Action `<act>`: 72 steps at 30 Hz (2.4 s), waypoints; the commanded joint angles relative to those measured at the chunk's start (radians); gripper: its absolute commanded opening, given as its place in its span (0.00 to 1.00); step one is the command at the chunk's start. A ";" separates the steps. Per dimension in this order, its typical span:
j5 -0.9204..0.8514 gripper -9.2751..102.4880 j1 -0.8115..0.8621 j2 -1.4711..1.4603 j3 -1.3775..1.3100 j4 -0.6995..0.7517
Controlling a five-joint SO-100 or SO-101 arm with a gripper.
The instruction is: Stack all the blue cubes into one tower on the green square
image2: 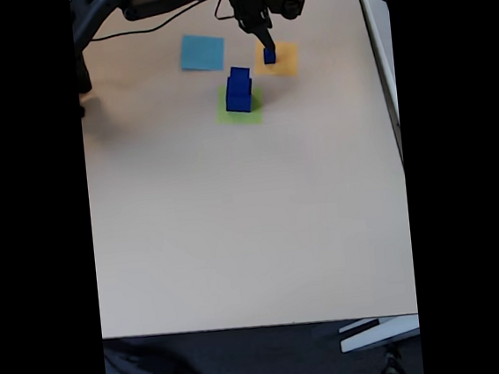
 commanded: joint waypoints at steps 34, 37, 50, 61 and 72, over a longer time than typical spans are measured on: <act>-0.009 0.23 0.044 0.046 0.055 -0.017; -0.009 0.23 0.046 0.049 0.058 -0.018; -0.011 0.21 0.052 0.064 0.074 -0.023; -0.028 0.21 0.061 0.081 0.078 -0.029; -0.028 0.21 0.066 0.091 0.080 -0.029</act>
